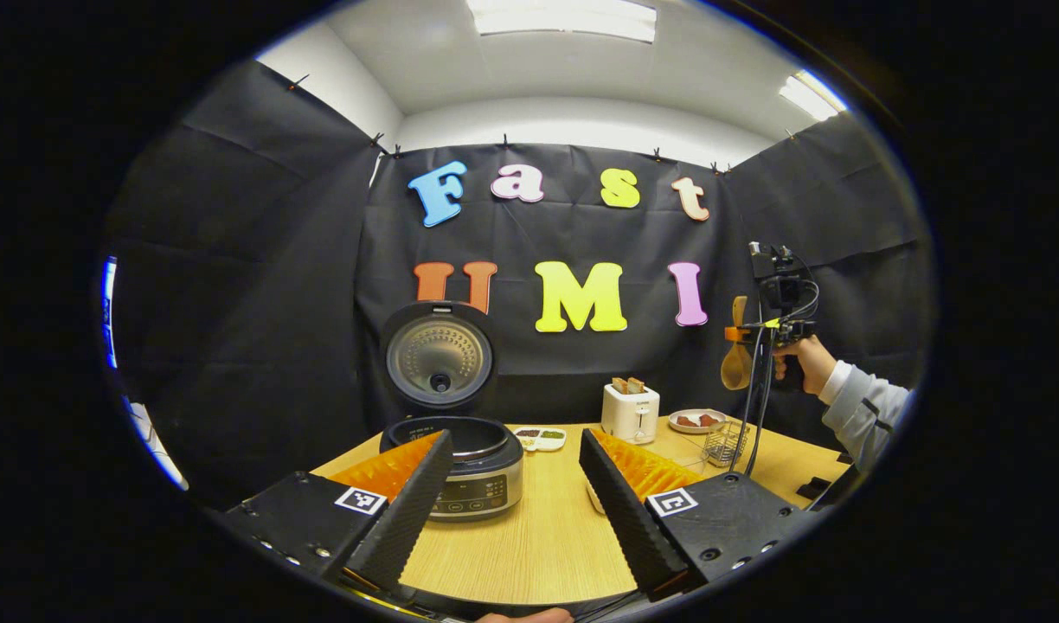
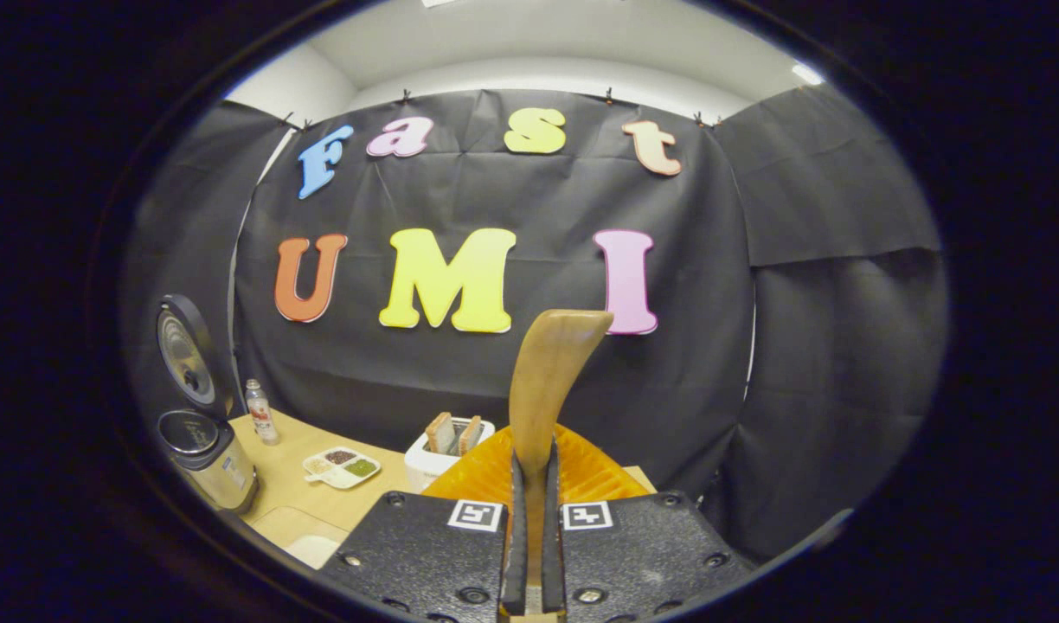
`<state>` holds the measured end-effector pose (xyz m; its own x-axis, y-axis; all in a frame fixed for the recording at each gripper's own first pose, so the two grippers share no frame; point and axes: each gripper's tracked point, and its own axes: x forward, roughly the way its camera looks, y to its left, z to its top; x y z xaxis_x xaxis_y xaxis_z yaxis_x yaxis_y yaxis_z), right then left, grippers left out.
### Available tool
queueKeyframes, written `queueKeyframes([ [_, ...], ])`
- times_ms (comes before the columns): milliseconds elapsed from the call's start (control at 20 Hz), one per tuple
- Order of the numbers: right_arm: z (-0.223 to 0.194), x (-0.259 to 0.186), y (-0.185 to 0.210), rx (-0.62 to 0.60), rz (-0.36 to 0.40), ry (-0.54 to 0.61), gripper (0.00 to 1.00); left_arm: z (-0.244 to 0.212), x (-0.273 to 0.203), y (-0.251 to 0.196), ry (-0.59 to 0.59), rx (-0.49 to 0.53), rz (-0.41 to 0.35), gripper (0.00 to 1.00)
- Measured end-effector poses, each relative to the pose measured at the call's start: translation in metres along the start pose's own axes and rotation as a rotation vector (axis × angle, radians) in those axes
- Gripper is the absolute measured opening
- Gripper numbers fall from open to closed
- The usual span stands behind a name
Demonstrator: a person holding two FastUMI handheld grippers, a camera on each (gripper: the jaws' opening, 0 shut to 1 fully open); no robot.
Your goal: Close the left gripper, press the button to open the rice cooker; take a wooden spoon from the chopstick holder with the right hand, scoop a spoonful of rice and pour it into the rice cooker, then put the wooden spoon back into the chopstick holder.
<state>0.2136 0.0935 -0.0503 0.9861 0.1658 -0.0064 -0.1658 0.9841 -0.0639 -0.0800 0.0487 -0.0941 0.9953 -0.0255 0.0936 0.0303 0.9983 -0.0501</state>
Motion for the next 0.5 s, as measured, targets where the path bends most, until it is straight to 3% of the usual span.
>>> queueKeyframes([
  [250, -0.037, 0.014, -0.038, 0.063, -0.013, 0.035, 0.13, 0.008, 0.023, -0.017, -0.016, 0.027, -0.010, 0.94],
  [500, -0.059, 0.017, -0.031, 0.094, 0.048, 0.060, 0.13, -0.003, 0.037, -0.030, 0.022, 0.022, -0.025, 0.94],
])
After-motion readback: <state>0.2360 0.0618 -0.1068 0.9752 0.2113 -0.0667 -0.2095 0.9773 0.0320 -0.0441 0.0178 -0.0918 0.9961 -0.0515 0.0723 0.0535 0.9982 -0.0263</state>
